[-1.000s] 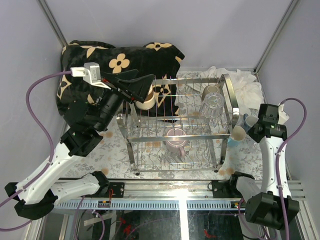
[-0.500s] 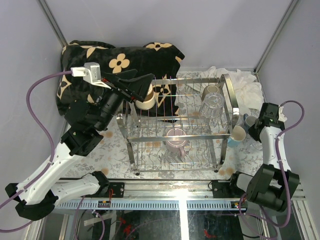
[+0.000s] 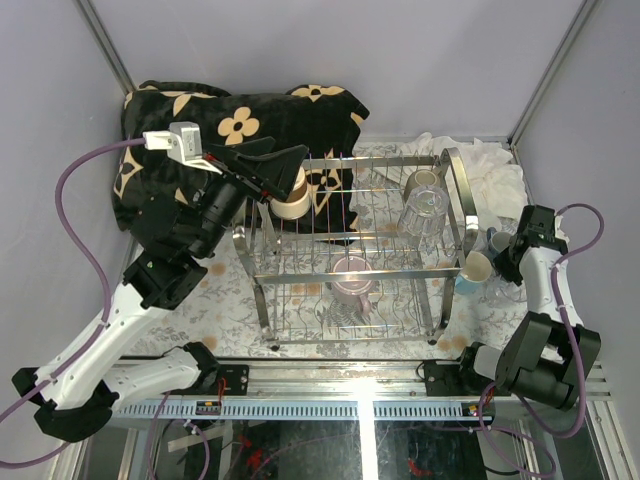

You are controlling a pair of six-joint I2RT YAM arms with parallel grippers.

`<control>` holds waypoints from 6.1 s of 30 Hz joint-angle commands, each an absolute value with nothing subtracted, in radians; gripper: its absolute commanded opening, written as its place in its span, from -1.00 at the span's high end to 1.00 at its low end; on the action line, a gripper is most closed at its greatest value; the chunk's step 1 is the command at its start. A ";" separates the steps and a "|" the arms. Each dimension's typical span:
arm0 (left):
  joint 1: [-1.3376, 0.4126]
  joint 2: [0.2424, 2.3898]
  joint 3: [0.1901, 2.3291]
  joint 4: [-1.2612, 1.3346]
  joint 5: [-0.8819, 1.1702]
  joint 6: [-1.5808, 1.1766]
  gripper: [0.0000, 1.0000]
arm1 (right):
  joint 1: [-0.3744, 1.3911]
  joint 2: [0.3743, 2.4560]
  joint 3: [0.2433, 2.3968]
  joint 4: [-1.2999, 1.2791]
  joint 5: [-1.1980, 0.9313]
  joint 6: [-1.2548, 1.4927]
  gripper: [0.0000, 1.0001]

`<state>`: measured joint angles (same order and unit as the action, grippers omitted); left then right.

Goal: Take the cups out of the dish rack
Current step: Place the cup at the center of the board, then unload the cup from the dish rack, then place the cup at the center of the board.

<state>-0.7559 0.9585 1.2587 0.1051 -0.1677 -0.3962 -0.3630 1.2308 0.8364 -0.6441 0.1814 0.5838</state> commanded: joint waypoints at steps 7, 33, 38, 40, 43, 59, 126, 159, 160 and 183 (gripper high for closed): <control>-0.740 0.957 1.254 0.138 -0.140 -0.418 -0.72 | -0.370 1.258 0.841 -0.628 0.134 0.607 0.94; -0.727 0.994 1.276 0.132 -0.113 -0.429 -0.72 | -0.369 1.158 1.031 -0.754 0.161 0.573 0.24; -0.728 1.043 1.314 0.101 -0.087 -0.434 -0.72 | -0.369 1.135 1.158 -0.822 0.132 0.580 0.09; -0.729 1.069 1.341 0.083 -0.062 -0.433 -0.72 | -0.368 1.128 1.193 -0.830 0.105 0.592 0.05; -0.729 1.113 1.394 0.046 -0.001 -0.418 -0.72 | -0.368 1.119 1.241 -0.826 0.043 0.614 0.03; -0.845 1.324 1.614 -0.122 0.345 -0.230 -0.72 | -0.369 1.103 1.468 -0.750 -0.238 0.723 -0.14; -1.076 1.587 1.744 -0.074 0.087 -0.044 0.32 | -0.348 1.050 1.383 -0.694 -0.323 0.741 -0.14; -1.023 1.394 1.811 -0.003 -0.310 -0.324 0.88 | -0.292 1.102 1.431 0.163 -0.846 1.189 -0.11; -1.016 1.403 1.830 -0.017 -0.317 -0.344 0.88 | -0.272 1.103 1.428 0.227 -0.857 1.223 -0.11; -0.894 1.509 1.851 0.165 -0.168 -0.616 0.88 | -0.056 1.016 1.243 0.687 -0.872 1.536 -0.11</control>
<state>-0.9012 1.4834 1.8126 0.0284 -0.1978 -0.5728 -0.0731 1.0389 1.2449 0.5953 -0.8570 1.4979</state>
